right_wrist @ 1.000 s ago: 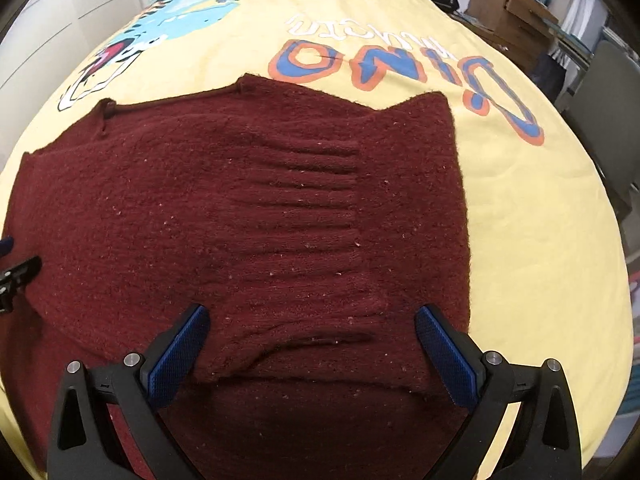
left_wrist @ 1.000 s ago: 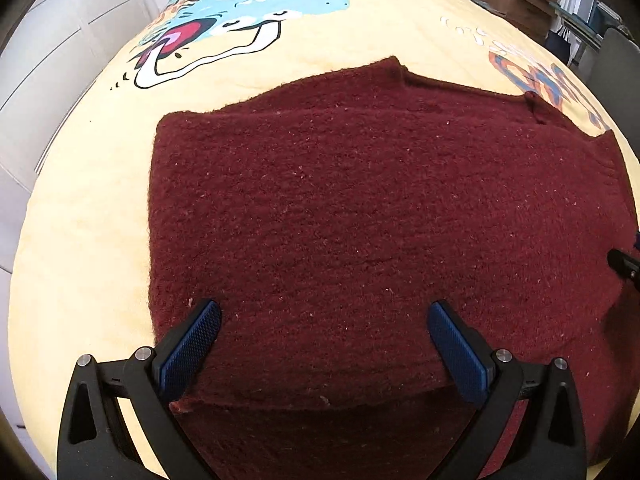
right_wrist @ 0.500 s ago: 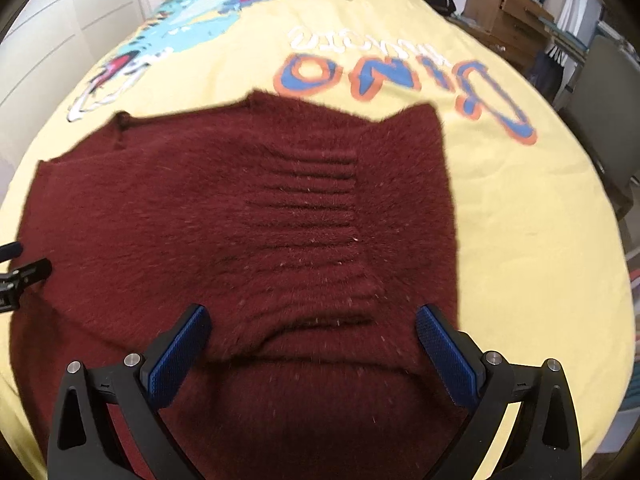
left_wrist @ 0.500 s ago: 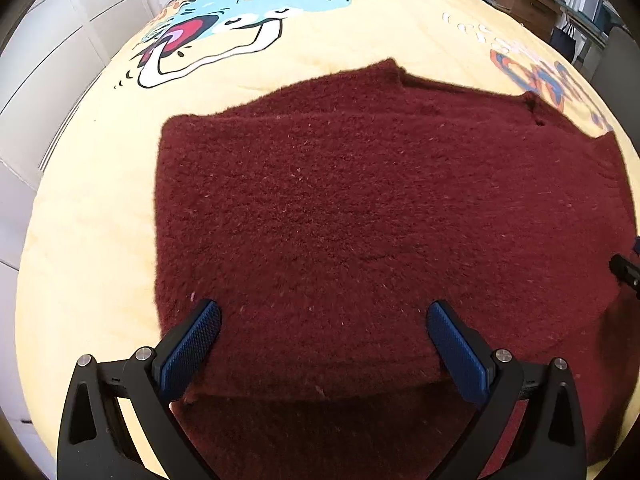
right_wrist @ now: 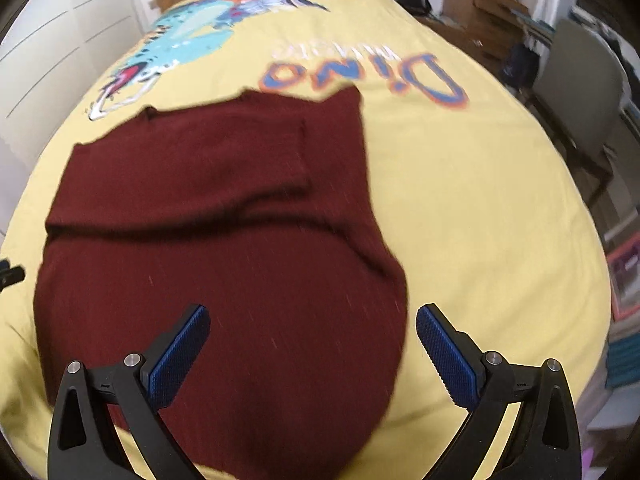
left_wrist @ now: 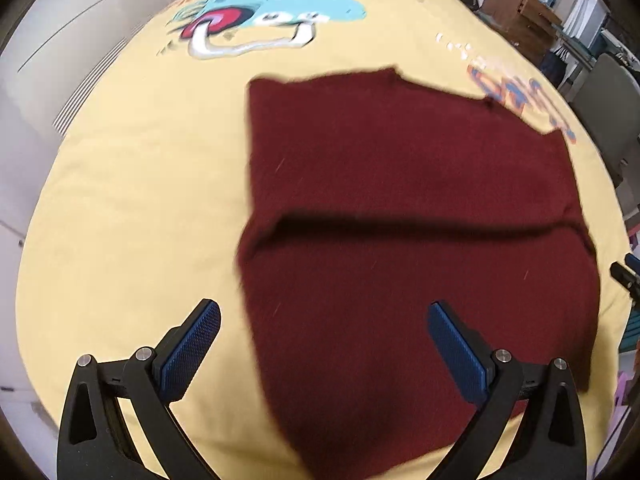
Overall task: Fold small clothes
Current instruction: 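Grasp the sweater hem with both tools and fold it up over the body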
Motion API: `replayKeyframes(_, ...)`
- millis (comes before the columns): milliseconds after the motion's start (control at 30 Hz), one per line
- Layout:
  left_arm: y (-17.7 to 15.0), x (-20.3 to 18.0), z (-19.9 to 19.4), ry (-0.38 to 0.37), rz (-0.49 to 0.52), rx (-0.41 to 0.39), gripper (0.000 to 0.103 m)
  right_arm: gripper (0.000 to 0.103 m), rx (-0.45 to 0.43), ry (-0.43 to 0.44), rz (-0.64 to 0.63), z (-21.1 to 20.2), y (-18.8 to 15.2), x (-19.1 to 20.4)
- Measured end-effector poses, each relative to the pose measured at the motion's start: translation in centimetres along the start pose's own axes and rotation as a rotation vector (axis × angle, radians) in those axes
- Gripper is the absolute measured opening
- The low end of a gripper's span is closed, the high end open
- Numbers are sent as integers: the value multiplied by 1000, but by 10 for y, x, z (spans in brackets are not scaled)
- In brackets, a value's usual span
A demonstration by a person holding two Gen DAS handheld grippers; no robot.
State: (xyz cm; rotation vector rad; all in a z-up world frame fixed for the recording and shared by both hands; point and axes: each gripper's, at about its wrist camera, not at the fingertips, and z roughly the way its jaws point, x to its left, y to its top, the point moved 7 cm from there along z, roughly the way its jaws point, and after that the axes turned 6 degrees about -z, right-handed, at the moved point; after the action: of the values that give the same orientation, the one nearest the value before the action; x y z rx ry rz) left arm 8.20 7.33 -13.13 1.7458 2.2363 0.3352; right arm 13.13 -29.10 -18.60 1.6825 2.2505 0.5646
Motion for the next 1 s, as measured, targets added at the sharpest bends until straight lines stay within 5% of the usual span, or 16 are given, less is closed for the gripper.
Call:
replayKeyframes(333,-95,27,12,-17,-40,128,102,103,180,14,59,19,-72,-7)
replayKeyframes(700,-130,-6,50,-94,3,267,95,102,288,34,54,39,-105,3)
replayKeyframes(800,-133,-19,59,-75,57,297,89,88,308,48,65,42,-106,8)
replayKeyframes(867,-132,-25,59,-64,75,298,79,50,330,94,93,44,-109,11)
replayKeyframes(1000,-129,-28,50,-108,49,284,29,31,365,152,109,44,-115,13)
